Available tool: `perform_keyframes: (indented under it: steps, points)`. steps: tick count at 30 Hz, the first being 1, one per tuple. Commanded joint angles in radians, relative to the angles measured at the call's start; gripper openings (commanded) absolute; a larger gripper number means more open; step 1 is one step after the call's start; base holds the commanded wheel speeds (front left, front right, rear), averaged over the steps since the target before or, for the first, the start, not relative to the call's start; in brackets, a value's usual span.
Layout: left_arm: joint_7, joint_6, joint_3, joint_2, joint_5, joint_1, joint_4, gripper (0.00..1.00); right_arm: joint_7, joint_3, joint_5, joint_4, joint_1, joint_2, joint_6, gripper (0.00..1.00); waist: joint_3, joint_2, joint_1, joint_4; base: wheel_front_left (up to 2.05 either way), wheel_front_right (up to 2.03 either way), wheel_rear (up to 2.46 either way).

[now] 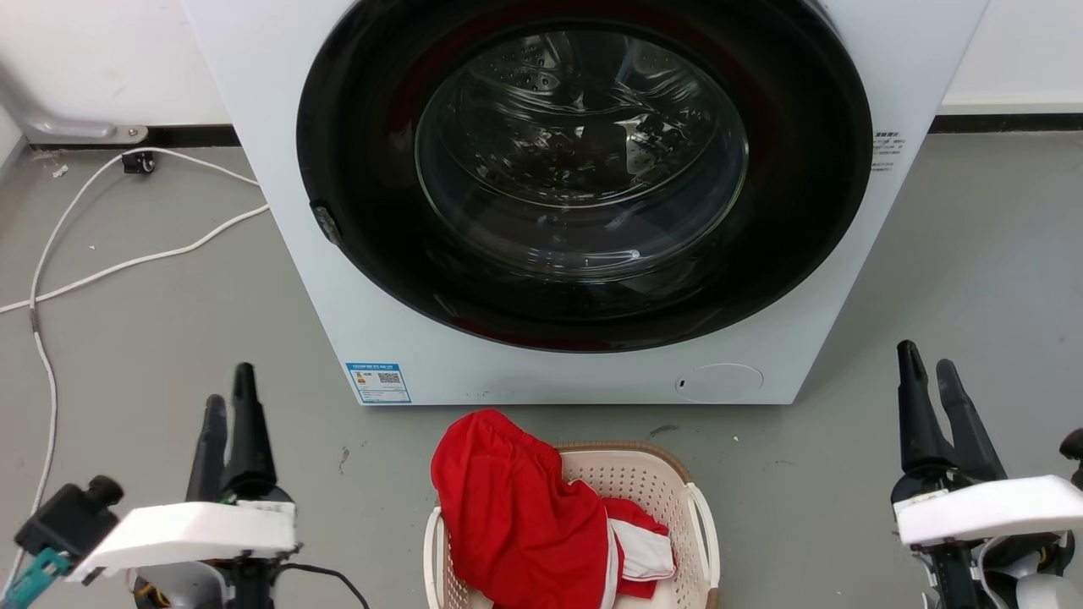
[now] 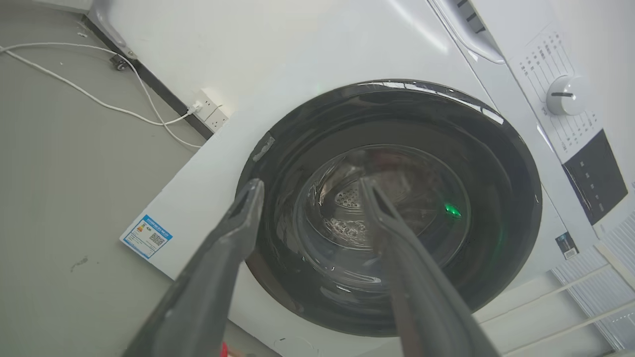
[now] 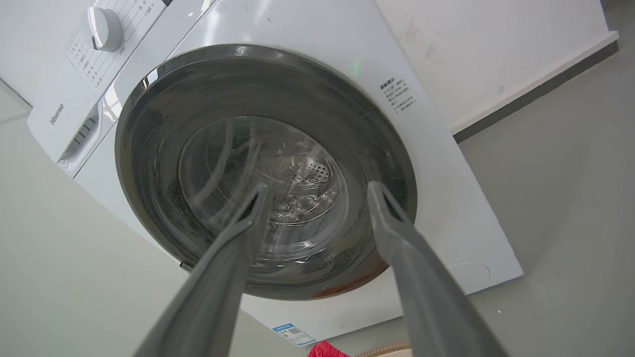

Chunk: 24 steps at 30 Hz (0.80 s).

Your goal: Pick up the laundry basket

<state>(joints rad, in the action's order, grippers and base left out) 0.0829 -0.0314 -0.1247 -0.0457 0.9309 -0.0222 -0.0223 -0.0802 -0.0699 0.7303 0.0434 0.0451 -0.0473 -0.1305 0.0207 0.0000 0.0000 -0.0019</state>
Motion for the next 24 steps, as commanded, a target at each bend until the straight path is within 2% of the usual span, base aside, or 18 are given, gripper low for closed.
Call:
perform_keyframes:
  steps: [1,5,13,20,24]
  points:
    - [0.011,0.008,0.029,-0.004,-0.072,0.006,-0.036,1.00,-0.013,0.011,-0.059,-0.027,0.011,-0.003,0.000,1.00,0.000,0.0000,0.0000,-0.001,0.00,0.00,0.00]
    - [0.023,0.010,0.078,-0.004,-0.168,0.018,-0.057,1.00,-0.025,0.025,-0.133,-0.035,0.003,-0.004,0.000,1.00,0.000,0.0000,0.0000,-0.001,0.00,0.00,0.00]
    - [0.047,-0.020,0.159,-0.007,-0.356,0.037,-0.071,1.00,-0.049,0.039,-0.254,-0.036,-0.010,-0.004,0.000,1.00,-0.002,0.0000,0.0000,-0.003,0.00,0.00,0.00]
    - [0.066,0.000,0.212,-0.029,-0.459,0.051,-0.062,1.00,-0.068,0.040,-0.332,-0.006,-0.021,-0.004,0.000,1.00,-0.005,0.0000,0.0000,-0.005,0.00,0.00,0.00]
    - [0.076,0.031,0.251,-0.052,-0.518,0.053,-0.057,1.00,-0.079,0.039,-0.388,0.004,-0.027,-0.004,0.000,1.00,-0.006,0.0000,0.0000,-0.005,0.00,0.00,0.00]
